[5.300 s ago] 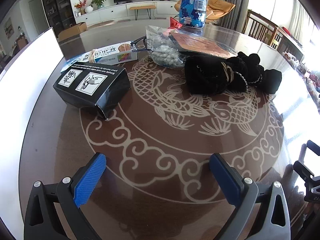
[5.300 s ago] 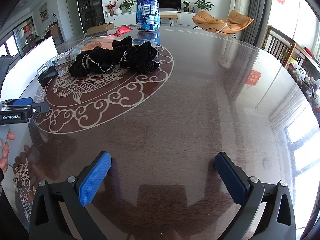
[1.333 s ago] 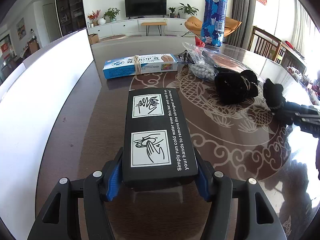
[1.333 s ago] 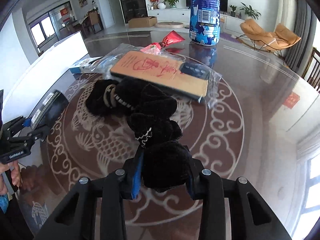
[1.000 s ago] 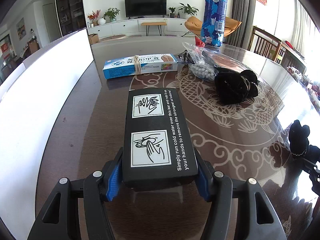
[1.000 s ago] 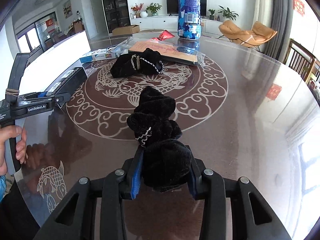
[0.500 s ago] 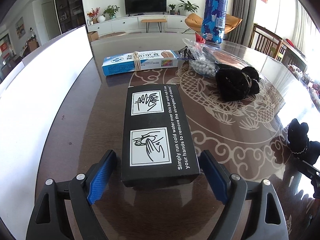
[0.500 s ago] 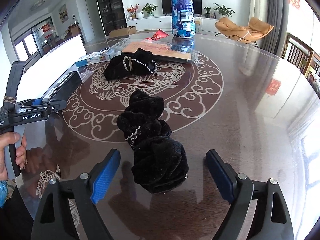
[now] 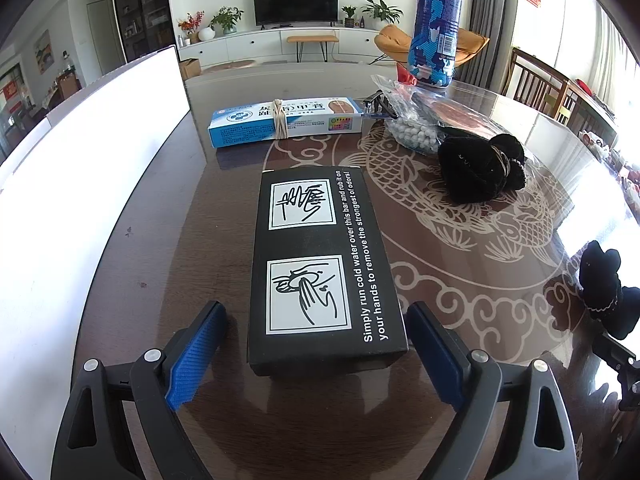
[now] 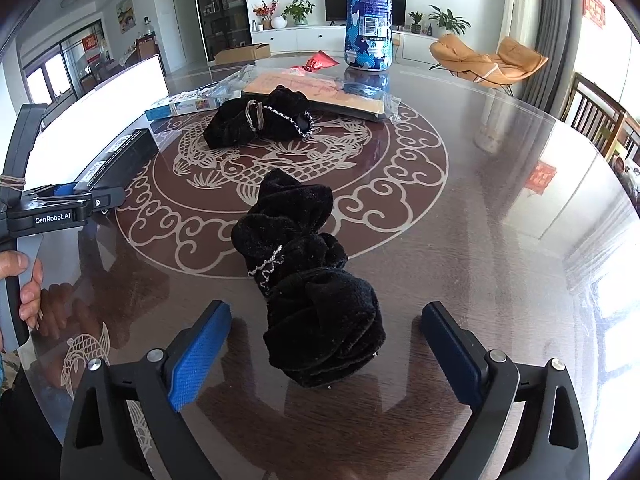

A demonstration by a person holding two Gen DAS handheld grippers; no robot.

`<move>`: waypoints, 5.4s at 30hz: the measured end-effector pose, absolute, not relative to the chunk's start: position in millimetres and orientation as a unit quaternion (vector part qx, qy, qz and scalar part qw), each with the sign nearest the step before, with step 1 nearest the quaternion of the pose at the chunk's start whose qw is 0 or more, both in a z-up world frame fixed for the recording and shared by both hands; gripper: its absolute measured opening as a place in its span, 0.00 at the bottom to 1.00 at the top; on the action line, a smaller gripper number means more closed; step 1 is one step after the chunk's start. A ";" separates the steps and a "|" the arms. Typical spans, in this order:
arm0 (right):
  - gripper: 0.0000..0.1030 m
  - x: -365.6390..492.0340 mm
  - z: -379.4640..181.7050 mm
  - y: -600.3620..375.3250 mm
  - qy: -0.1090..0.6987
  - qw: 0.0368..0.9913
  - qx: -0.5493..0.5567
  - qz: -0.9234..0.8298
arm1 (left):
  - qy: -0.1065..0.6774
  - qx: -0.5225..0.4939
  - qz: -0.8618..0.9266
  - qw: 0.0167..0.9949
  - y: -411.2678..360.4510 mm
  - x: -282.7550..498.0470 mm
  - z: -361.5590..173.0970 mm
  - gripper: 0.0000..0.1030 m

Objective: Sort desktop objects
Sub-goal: 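Close the right tool on the black velvet pouch and lift it while left tool holds the soap box, then carry the soap box in the left tool into the box while right tool carries the pouch there, then open both tools to drop the soap box and pouch into the box, then move both open tools back over the table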

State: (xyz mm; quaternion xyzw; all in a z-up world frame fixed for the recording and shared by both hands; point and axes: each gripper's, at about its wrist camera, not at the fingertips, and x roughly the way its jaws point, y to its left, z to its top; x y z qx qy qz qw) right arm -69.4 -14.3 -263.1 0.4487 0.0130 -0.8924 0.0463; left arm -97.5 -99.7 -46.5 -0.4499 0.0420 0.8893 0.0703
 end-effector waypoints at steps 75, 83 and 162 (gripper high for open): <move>0.33 -176.7 -77.3 -303.4 0.025 0.341 0.417 -0.842 | 0.020 -0.388 0.922 0.002 -334.3 -77.7 123.4 0.57; 0.33 -203.6 -102.3 -442.8 0.041 0.406 0.409 -0.816 | -0.029 -0.442 0.894 -0.065 -423.0 -99.9 78.6 0.57; 1.00 -72.9 -264.7 34.2 -0.013 -0.037 0.457 -0.889 | 0.052 -0.458 0.883 0.094 -9.0 -87.7 -52.5 1.00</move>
